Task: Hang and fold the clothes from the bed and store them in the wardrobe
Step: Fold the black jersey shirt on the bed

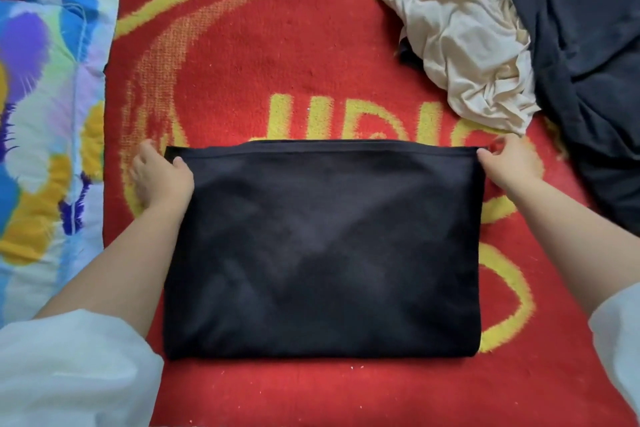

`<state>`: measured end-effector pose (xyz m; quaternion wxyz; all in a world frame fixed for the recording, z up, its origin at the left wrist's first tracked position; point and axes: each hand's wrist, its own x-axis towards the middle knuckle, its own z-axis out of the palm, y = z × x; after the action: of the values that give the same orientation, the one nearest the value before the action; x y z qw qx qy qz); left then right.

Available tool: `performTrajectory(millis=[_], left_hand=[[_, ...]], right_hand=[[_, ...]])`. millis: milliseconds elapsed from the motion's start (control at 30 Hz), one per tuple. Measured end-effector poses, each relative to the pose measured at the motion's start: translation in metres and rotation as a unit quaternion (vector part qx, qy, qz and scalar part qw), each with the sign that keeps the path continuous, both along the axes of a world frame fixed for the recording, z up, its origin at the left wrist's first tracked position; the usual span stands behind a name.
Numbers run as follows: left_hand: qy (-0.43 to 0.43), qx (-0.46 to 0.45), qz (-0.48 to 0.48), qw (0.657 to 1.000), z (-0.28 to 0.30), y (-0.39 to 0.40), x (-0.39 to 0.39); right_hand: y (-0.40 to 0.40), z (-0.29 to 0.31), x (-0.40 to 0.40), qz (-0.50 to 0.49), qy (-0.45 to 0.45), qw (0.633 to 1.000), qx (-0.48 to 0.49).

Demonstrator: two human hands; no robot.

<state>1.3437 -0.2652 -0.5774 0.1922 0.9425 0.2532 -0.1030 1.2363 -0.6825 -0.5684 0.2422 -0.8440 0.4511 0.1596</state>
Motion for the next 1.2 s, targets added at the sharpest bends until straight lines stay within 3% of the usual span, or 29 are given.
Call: performTrajectory(millis=[67, 133, 267, 333, 467, 600, 667, 733, 833, 933, 1100, 1200], left_hand=[[-0.032, 0.067, -0.091, 0.993, -0.003, -0.013, -0.021], [-0.034, 0.073, -0.201, 0.976, -0.007, -0.034, -0.051], [-0.073, 0.097, -0.418, 0.9, -0.024, -0.078, -0.114], [-0.048, 0.099, -0.484, 0.868, -0.026, -0.098, -0.141], [0.034, 0.118, -0.542, 0.831, -0.034, -0.111, -0.176], [0.116, 0.116, -0.539, 0.826, -0.024, -0.117, -0.18], [0.123, 0.11, -0.552, 0.818, -0.01, -0.132, -0.176], [0.076, 0.099, -0.591, 0.797, 0.001, -0.152, -0.167], [0.043, 0.063, -0.674, 0.734, 0.024, -0.218, -0.149], [0.105, 0.129, -0.746, 0.645, 0.025, -0.285, -0.139], [0.101, 0.278, -0.829, 0.475, 0.02, -0.357, -0.128], [0.089, 0.359, -0.842, 0.392, 0.023, -0.372, -0.123]], right_hand=[[0.007, -0.006, -0.011, -0.043, -0.044, 0.998, 0.026], [0.019, -0.009, -0.03, -0.085, -0.071, 0.993, 0.039], [0.058, -0.007, -0.097, -0.171, -0.078, 0.979, 0.075], [0.075, -0.006, -0.135, -0.194, -0.062, 0.972, 0.117], [0.09, -0.005, -0.2, -0.201, -0.024, 0.96, 0.193], [0.08, -0.003, -0.233, -0.276, -0.032, 0.901, 0.333], [0.068, -0.001, -0.24, -0.281, -0.025, 0.877, 0.389], [0.063, 0.0, -0.241, -0.244, -0.002, 0.875, 0.417], [0.059, -0.004, -0.245, -0.178, 0.027, 0.891, 0.417], [0.059, -0.006, -0.248, -0.138, 0.033, 0.903, 0.406], [0.062, -0.009, -0.259, -0.112, 0.016, 0.911, 0.396], [0.065, -0.013, -0.265, -0.115, 0.005, 0.912, 0.393]])
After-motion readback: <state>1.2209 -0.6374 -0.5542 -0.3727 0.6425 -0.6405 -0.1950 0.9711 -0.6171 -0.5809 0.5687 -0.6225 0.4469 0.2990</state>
